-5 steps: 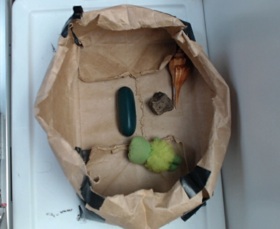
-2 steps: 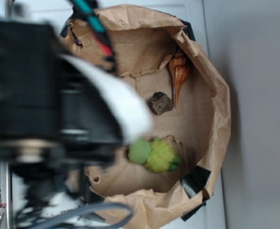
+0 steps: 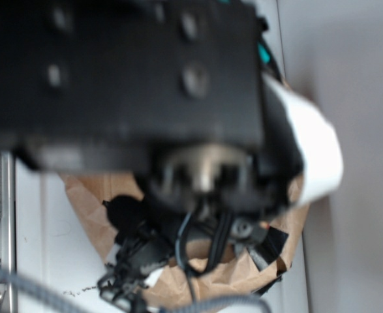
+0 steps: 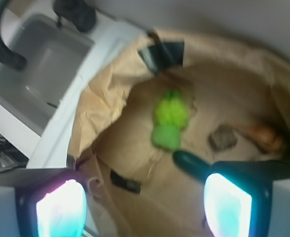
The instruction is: Grab the green animal.
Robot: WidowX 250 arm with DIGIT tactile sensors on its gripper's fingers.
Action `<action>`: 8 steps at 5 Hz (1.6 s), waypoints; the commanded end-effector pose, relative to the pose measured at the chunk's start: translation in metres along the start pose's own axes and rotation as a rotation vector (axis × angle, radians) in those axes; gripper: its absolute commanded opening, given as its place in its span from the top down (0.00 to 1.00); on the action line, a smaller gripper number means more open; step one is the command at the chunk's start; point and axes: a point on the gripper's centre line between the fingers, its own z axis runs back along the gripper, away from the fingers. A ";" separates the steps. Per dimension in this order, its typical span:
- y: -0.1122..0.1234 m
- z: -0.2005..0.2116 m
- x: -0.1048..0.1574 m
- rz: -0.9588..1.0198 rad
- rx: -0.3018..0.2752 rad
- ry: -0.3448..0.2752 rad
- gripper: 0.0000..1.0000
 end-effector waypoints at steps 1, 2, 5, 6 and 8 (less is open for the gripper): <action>0.023 -0.058 0.001 0.080 0.089 -0.100 0.00; 0.027 -0.089 0.005 0.092 0.107 -0.068 0.00; 0.005 -0.145 0.027 0.165 -0.032 -0.006 0.00; 0.015 -0.145 0.029 0.128 -0.011 -0.002 0.25; 0.013 -0.122 0.042 0.100 -0.008 -0.053 1.00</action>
